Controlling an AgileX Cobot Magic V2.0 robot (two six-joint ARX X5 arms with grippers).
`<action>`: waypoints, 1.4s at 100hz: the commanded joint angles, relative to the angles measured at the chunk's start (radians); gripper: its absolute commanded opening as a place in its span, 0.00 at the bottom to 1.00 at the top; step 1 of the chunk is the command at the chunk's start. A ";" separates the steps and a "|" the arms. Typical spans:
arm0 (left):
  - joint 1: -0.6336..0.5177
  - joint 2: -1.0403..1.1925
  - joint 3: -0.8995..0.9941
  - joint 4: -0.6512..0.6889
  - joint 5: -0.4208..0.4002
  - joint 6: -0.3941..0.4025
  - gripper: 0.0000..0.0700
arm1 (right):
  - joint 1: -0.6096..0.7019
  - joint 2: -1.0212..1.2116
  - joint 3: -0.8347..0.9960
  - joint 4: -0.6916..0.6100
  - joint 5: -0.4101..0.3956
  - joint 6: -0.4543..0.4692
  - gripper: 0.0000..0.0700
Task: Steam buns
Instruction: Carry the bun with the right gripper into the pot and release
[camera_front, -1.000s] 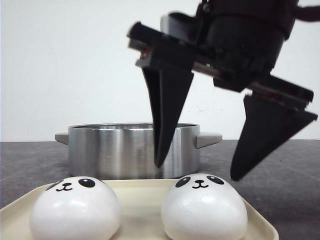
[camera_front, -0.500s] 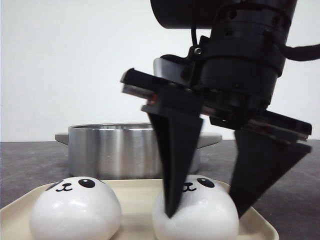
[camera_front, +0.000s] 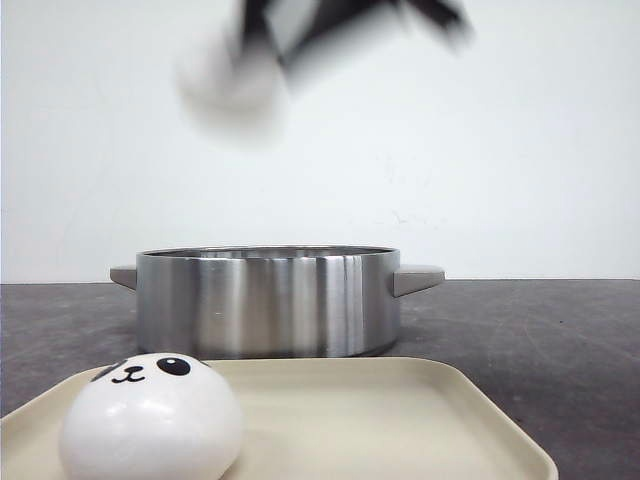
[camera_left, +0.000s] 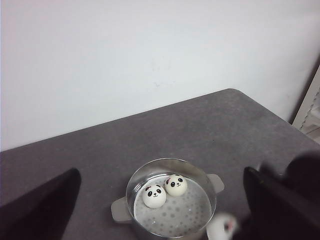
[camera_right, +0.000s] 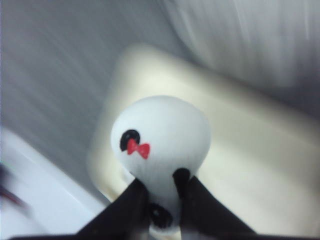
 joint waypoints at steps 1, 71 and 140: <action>-0.009 0.011 0.020 0.012 0.001 0.010 0.90 | -0.024 0.039 0.109 -0.021 0.022 -0.091 0.01; -0.009 0.011 0.019 0.011 0.001 0.014 0.90 | -0.359 0.614 0.390 -0.200 -0.139 -0.206 0.01; -0.009 0.011 -0.019 -0.029 0.001 0.013 0.90 | -0.360 0.657 0.390 -0.223 -0.105 -0.130 0.73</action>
